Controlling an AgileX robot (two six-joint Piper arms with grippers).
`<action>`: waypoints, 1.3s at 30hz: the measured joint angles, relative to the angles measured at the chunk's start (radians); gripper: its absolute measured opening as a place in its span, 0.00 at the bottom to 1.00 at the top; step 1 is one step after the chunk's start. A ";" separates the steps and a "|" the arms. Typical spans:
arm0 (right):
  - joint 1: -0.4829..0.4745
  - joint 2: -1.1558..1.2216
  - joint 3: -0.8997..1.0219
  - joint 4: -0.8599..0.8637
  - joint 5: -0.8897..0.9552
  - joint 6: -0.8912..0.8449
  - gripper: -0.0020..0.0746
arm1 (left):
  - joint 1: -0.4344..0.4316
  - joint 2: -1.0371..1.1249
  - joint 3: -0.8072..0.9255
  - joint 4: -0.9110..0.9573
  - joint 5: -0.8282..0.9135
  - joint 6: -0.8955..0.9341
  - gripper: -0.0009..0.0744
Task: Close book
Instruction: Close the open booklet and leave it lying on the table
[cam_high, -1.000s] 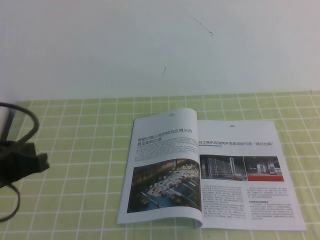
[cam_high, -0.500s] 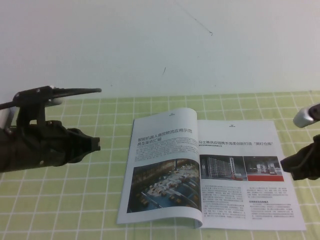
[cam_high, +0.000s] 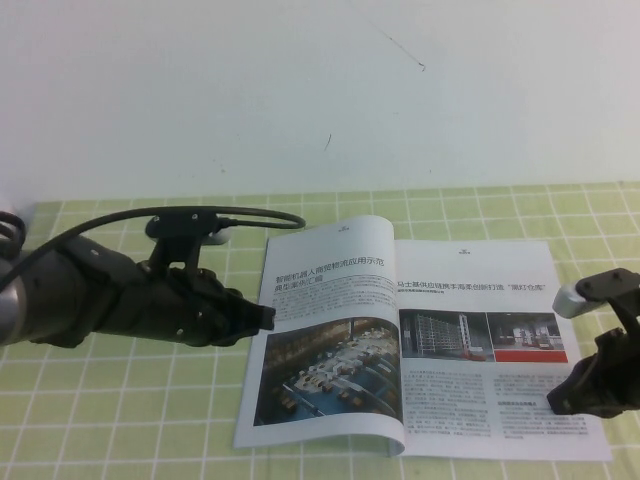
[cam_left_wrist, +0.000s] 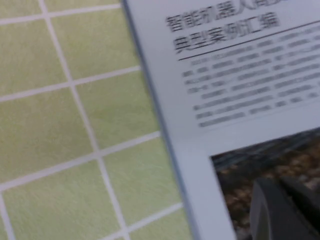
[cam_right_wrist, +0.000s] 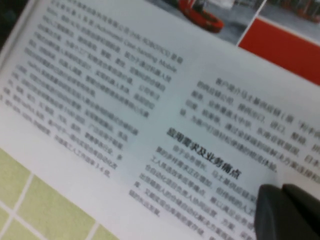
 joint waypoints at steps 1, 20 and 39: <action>0.000 0.009 0.000 -0.014 0.002 0.002 0.02 | 0.000 0.021 -0.008 0.000 -0.007 0.005 0.01; 0.000 0.022 -0.019 -0.073 0.033 0.031 0.02 | -0.018 0.138 -0.029 -0.007 -0.149 -0.044 0.01; 0.000 0.026 -0.019 -0.073 0.076 0.043 0.02 | -0.055 0.165 -0.046 -0.017 -0.085 -0.101 0.01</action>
